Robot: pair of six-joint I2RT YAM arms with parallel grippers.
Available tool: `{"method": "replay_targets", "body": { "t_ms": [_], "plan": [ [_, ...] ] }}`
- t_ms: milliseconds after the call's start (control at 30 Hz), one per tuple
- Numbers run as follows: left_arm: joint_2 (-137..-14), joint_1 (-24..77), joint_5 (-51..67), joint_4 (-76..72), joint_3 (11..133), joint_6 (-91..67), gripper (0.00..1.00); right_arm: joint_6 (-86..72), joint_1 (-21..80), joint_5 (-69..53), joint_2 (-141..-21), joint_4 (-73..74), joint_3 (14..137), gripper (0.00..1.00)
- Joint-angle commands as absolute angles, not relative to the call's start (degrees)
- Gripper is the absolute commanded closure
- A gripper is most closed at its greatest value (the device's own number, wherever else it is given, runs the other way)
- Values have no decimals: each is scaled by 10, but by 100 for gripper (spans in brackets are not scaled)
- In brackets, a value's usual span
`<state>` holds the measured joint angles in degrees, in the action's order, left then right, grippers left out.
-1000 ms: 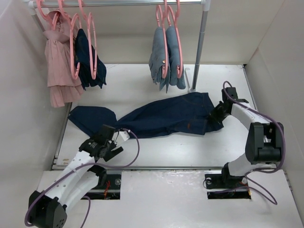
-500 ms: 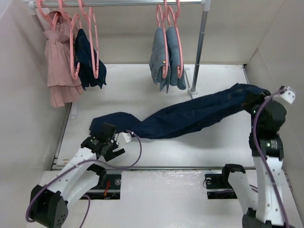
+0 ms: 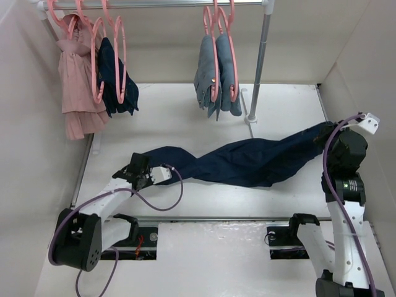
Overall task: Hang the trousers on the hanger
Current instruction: Flatten out the trousers at the center of the board.
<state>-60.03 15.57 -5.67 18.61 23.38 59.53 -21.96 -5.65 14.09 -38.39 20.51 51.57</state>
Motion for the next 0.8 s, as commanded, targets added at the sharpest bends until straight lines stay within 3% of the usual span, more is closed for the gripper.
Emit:
{"method": "replay_targets", "body": {
  "t_ms": [0,433,533,600,633,767],
  "plan": [
    [-638,141,-25,151,239,600,100,-207,-60,131,-371,153,535,100],
    [-619,83,41,185,396,542,100,-202,-60,104,-381,147,530,100],
    [-650,83,78,268,409,627,99,-202,-60,104,-374,147,530,100],
    [-672,83,78,294,403,663,82,-202,-60,104,-364,152,530,100],
    [-672,83,72,294,397,687,68,-202,-60,104,-364,152,530,100],
    [-696,83,21,186,360,682,41,-202,-60,87,-359,163,519,100]
  ]
}}
